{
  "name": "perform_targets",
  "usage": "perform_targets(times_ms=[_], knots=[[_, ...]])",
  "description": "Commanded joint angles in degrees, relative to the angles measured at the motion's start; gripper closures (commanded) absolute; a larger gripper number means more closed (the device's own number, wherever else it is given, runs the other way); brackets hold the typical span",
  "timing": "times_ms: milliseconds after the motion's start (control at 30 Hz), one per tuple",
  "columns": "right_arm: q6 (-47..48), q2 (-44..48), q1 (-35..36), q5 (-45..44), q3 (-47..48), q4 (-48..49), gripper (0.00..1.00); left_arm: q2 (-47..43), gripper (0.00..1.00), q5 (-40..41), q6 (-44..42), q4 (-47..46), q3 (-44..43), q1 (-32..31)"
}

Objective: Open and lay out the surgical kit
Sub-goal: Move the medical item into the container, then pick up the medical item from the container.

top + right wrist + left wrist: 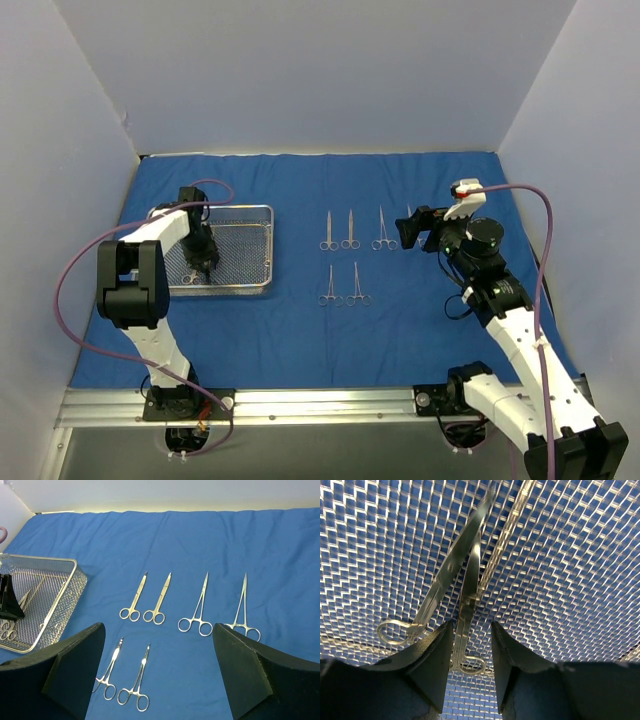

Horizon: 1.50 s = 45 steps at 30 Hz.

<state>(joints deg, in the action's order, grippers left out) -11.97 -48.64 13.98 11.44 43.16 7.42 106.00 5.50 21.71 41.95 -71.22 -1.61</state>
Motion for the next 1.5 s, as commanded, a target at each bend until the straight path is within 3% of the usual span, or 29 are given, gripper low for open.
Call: perform_targets(times_ms=[0, 167, 333, 533, 800, 867, 1000, 1100, 1233, 1467], knots=[[0.5, -0.3, 0.3, -0.8, 0.1, 1.6, 0.16, 1.1, 0.56, 0.0, -1.4, -2.8, -2.8, 0.9], [0.5, -0.3, 0.3, -0.7, -0.1, 1.8, 0.16, 3.7, 0.61, 0.1, -1.5, -3.0, -2.6, 1.0], [0.4, -0.2, 0.3, -0.7, -0.2, 1.9, 0.16, 3.1, 0.79, -2.9, 0.8, -3.0, -2.4, 0.3], [0.4, -0.2, 0.3, -0.6, -0.1, 1.9, 0.16, 1.1, 0.92, -3.1, 4.4, -2.0, -5.1, -3.0], [0.5, -0.1, 0.3, -0.9, -0.1, 1.5, 0.16, 7.2, 0.97, -1.3, 8.5, 0.1, -13.2, -8.0], [0.5, -0.4, 0.3, -0.9, -0.1, 1.5, 0.16, 8.1, 0.96, -0.5, 8.6, 0.1, -14.6, -8.9], [0.5, -0.5, 0.3, -0.9, 0.0, 1.5, 0.16, 8.2, 0.82, 1.1, 7.8, 0.0, -14.8, -9.9], [0.5, -0.8, 0.3, -0.8, 0.0, 1.6, 0.16, 7.6, 0.78, 1.9, 6.9, -0.2, -14.3, -9.8], [0.5, -1.0, 0.3, -0.6, 0.1, 1.5, 0.16, 5.5, 0.6, 2.6, 6.3, -0.8, -13.1, -10.3], [0.5, -0.9, 0.3, -0.7, 0.1, 1.5, 0.16, 1.9, 0.57, 2.4, 5.4, -2.6, -9.0, -11.5]])
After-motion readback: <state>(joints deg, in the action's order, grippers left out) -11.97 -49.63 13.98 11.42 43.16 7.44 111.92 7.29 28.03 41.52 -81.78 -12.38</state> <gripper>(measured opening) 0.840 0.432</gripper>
